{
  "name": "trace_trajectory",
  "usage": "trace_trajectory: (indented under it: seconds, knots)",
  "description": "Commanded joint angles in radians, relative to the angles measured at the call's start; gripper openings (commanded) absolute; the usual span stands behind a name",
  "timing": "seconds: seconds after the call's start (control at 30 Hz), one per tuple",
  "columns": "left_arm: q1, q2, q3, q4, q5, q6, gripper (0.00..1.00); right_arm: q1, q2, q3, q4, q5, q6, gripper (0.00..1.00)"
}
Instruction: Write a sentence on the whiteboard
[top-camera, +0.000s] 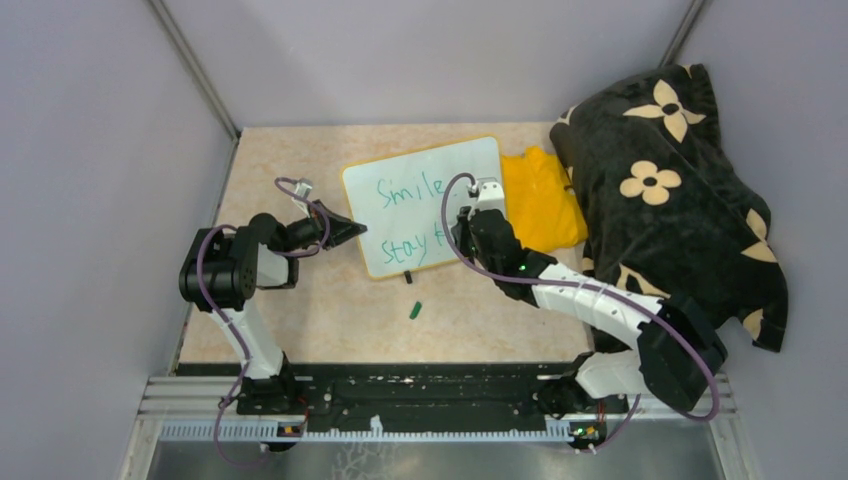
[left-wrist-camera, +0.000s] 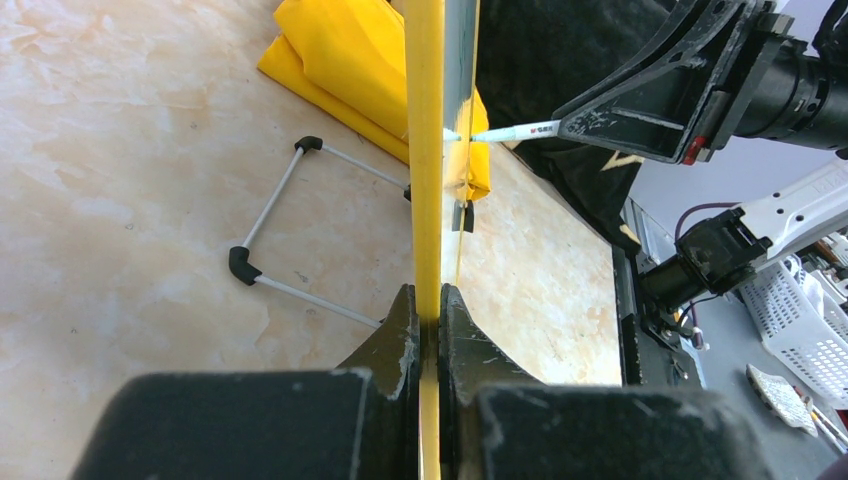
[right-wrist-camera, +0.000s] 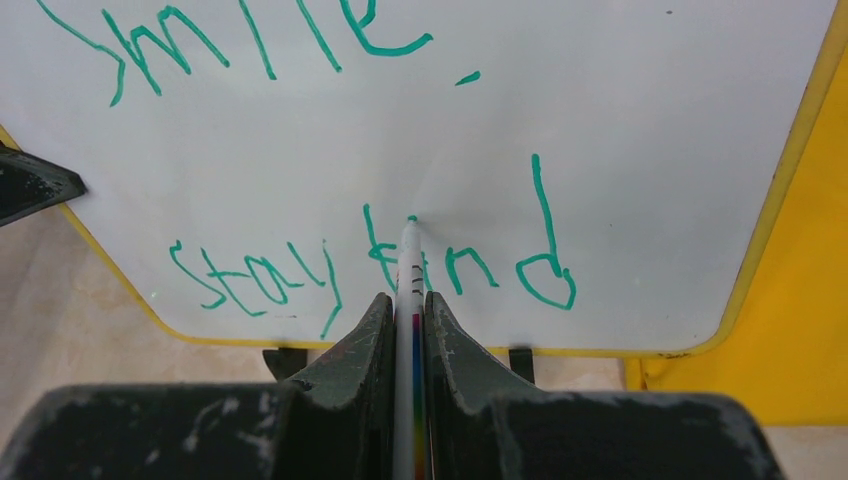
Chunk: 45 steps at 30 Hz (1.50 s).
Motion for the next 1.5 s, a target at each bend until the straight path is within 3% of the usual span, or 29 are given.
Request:
trace_trajectory:
  seconds: [0.0,0.3,0.7,1.13,1.47]
  knots:
    - [-0.018,0.023,0.013,0.048,0.028,0.045,0.0,-0.009,-0.091,0.021,0.009,-0.003,0.015,0.0]
    - [-0.018,0.023,0.013,0.048,0.028,0.045,0.0,-0.016,-0.268,0.001,-0.088,0.034,0.008,0.0]
    - [-0.017,0.026,0.012,0.032,0.034,0.059,0.0,-0.054,-0.508,-0.259,-0.112,0.183,0.045,0.0]
    - [-0.018,0.023,0.011,0.04,0.031,0.05,0.0,-0.055,-0.419,-0.262,-0.002,0.159,0.072,0.0]
    - [-0.018,0.034,0.011,0.041,0.028,0.047,0.0,-0.054,-0.437,-0.286,0.016,0.159,0.066,0.0]
